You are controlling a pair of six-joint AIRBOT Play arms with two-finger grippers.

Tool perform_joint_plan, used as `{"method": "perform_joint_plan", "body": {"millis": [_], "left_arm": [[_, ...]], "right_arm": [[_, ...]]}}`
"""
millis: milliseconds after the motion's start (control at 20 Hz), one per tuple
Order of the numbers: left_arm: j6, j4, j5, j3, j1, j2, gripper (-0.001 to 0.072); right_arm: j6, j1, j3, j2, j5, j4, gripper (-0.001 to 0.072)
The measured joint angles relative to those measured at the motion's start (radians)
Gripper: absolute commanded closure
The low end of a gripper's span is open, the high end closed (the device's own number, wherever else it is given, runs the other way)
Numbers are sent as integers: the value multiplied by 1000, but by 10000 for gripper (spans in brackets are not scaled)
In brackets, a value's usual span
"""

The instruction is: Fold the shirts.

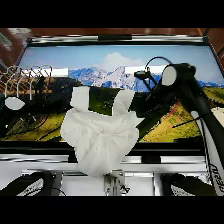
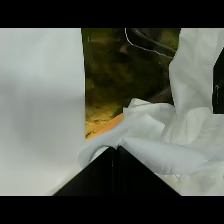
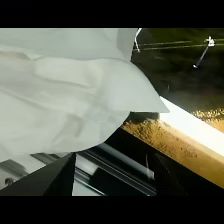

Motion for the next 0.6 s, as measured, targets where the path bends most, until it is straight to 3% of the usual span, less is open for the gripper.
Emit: {"method": "perform_joint_plan", "body": {"millis": [250, 600], "left_arm": [[9, 0, 13, 32, 0, -28, 666], [23, 0, 16, 39, 0, -34, 666]], "right_arm": [[68, 80, -73, -49, -170, -66, 89], [92, 98, -90, -201, -255, -95, 89]]}}
